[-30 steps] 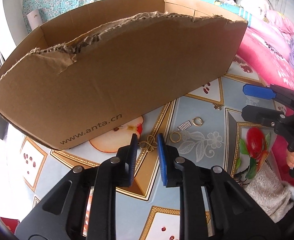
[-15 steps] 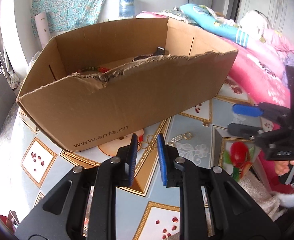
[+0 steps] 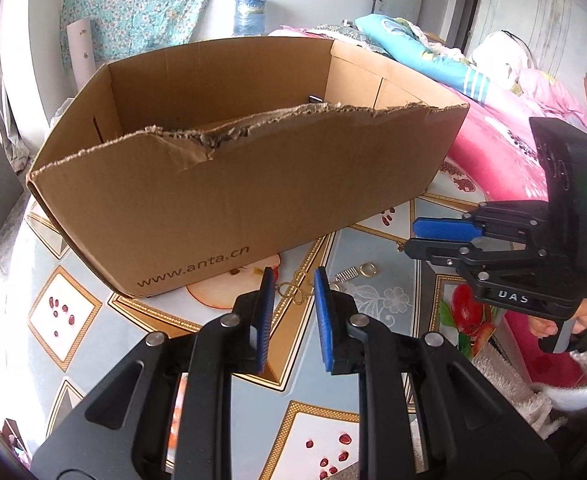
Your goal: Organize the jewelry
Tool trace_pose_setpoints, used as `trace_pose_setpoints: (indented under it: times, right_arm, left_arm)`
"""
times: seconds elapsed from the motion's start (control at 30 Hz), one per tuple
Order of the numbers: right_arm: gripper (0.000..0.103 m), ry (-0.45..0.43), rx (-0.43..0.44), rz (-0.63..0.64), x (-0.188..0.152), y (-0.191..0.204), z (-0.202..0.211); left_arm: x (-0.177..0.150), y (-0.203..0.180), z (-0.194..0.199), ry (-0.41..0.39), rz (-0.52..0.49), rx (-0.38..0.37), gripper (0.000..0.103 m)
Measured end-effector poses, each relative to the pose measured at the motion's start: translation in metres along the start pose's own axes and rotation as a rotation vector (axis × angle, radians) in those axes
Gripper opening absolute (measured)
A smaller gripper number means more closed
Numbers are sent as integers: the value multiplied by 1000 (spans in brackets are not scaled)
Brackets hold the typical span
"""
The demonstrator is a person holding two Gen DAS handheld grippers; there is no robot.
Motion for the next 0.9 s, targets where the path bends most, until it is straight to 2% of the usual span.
trace_pose_setpoints:
  times: [0.23, 0.33, 0.4, 0.63, 0.67, 0.9]
  right_arm:
    - [14, 43, 5, 48, 1, 3, -6]
    - [7, 66, 13, 55, 3, 2, -8]
    - [7, 73, 18, 55, 6, 3, -10]
    - [6, 57, 26, 5, 10, -5, -13]
    - [2, 51, 29, 0, 10, -5, -11]
    - [2, 25, 19, -16, 8, -6, 3]
  left_arm:
    - [0, 4, -2, -4, 9, -5, 19]
    - [0, 5, -2, -6, 10, -9, 19]
    - [0, 5, -2, -8, 11, -12, 19]
    - [-1, 3, 0, -19, 12, -24, 19]
    - [0, 3, 1, -20, 11, -26, 19]
    - [0, 2, 7, -32, 2, -26, 19]
Point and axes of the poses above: each gripper's, at about its wrist camera, not at the fingertips, and z roughly against the way its jaws point, y to its left, x to its top, the point moved 2 cm from there along -z, roughly the way its jaws point, and after that the axes turned 6 degrees about -y, right-handed, at the moved point
